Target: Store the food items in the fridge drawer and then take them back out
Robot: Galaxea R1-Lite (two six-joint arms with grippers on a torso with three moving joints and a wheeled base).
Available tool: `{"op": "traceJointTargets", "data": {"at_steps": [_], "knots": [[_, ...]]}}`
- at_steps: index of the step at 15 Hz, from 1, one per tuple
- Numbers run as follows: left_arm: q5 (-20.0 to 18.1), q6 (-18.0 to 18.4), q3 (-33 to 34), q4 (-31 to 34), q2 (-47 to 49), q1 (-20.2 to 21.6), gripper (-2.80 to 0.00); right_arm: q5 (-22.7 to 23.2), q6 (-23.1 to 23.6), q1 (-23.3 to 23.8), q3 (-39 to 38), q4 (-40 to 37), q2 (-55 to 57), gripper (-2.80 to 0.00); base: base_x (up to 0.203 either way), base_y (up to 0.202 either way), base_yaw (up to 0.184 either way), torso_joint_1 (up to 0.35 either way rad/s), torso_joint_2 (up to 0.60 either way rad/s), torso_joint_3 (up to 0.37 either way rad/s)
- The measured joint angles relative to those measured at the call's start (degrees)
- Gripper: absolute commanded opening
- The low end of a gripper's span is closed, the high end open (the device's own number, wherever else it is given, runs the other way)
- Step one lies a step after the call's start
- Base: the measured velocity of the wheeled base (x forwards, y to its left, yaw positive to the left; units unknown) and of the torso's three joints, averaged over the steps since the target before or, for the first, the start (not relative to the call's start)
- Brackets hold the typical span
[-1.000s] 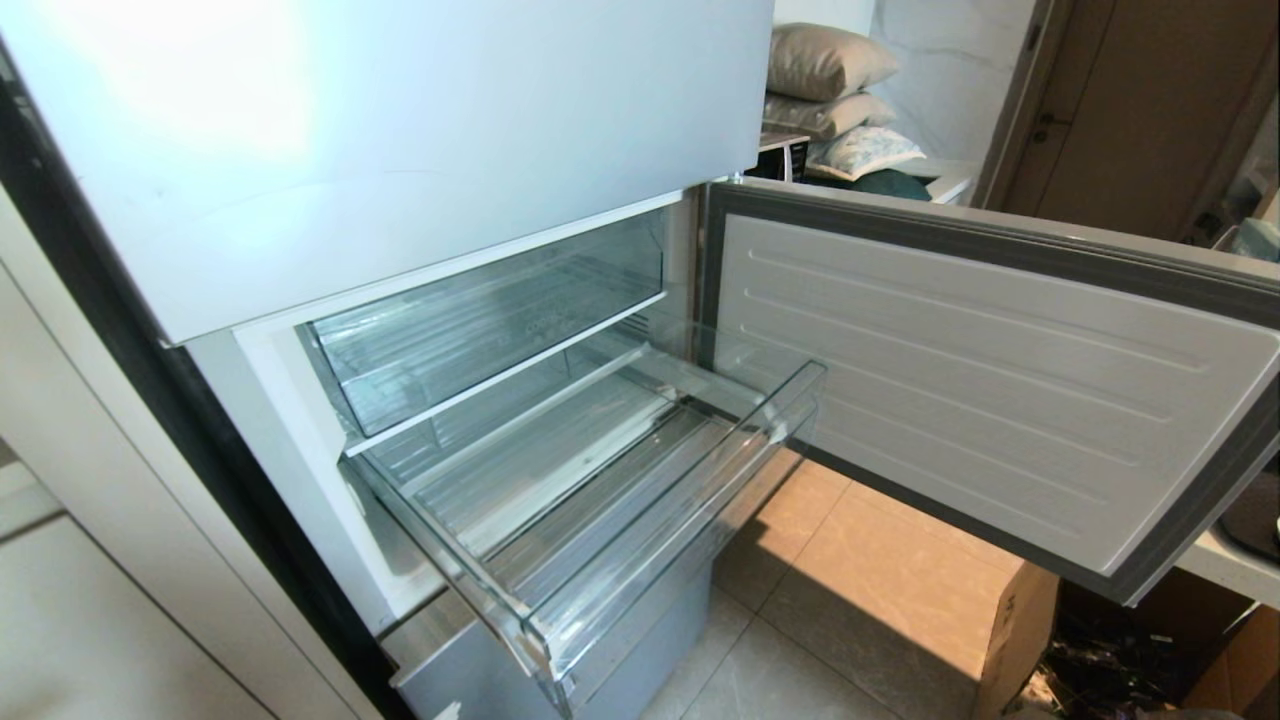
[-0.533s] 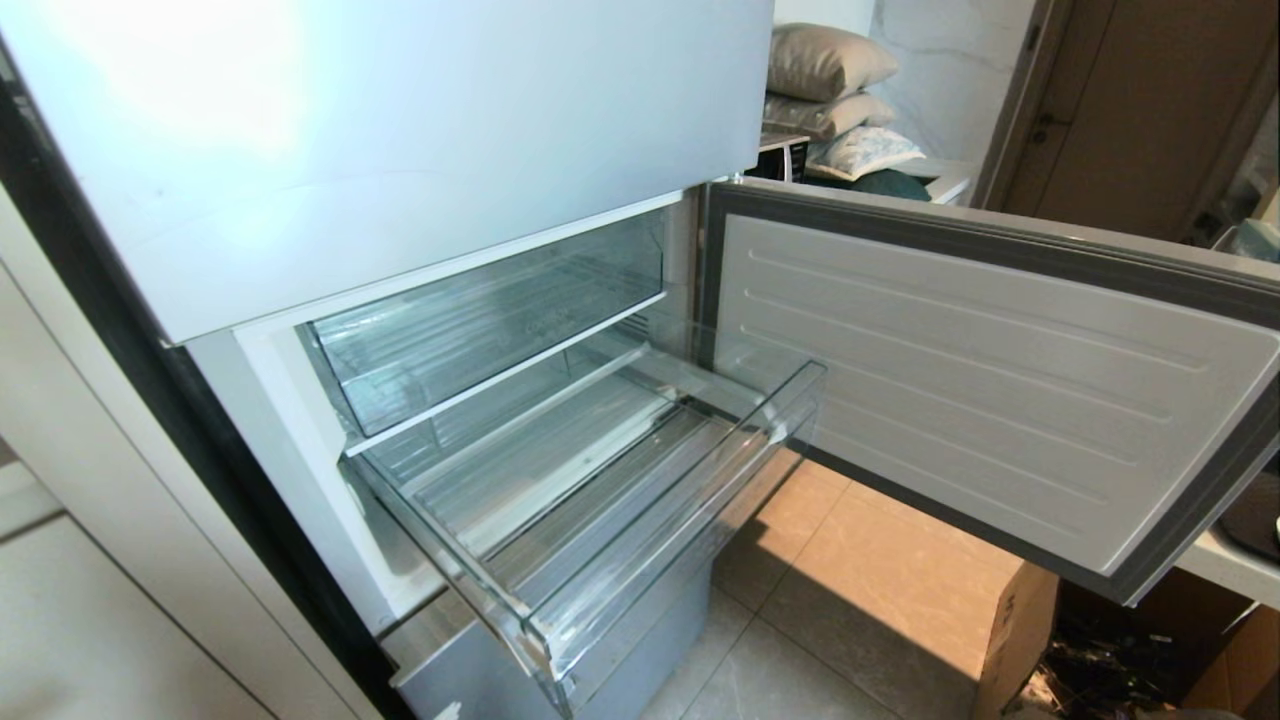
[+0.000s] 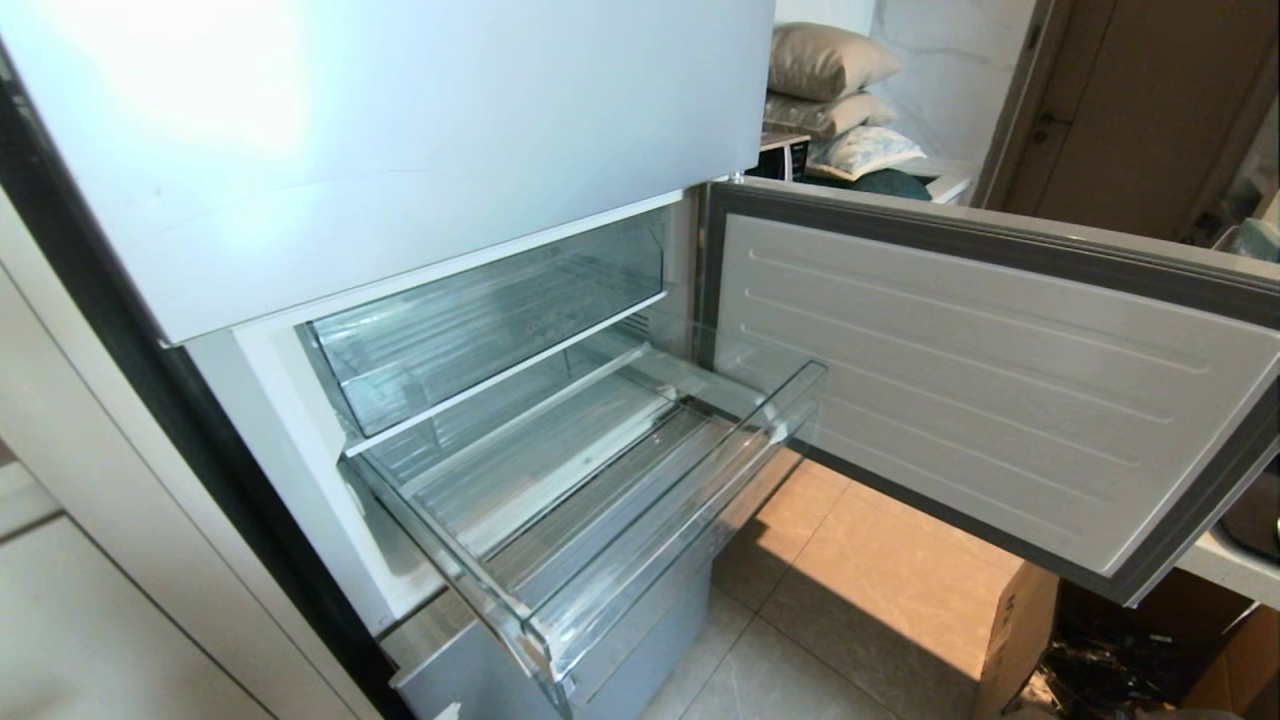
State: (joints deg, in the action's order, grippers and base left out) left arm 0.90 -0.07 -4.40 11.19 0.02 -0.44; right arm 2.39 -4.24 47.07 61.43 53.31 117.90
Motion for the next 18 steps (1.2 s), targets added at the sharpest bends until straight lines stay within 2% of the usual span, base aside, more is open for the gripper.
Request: {"op": "traceJointTargets", "data": {"at_steps": [5, 9, 18], "knots": [[0.00, 0.00, 0.00, -0.01, 0.00, 0.00, -2.80, -2.23, 1.33, -1.73, -7.73, 19.81, 3.58, -2.80, 0.000, 0.000, 0.000, 0.000, 0.00, 0.000], [0.04, 0.00, 0.00, -0.01, 0.00, -0.02, -2.80, -2.85, 2.51, -1.81, -11.88, 32.48, 8.47, -2.80, 0.000, 0.000, 0.000, 0.000, 0.00, 0.000], [0.03, 0.00, 0.00, -0.01, 0.00, 0.00, -2.80, -2.72, 2.91, -1.84, -14.01, 33.93, 15.01, -2.80, 0.000, 0.000, 0.000, 0.000, 0.00, 0.000]]}}
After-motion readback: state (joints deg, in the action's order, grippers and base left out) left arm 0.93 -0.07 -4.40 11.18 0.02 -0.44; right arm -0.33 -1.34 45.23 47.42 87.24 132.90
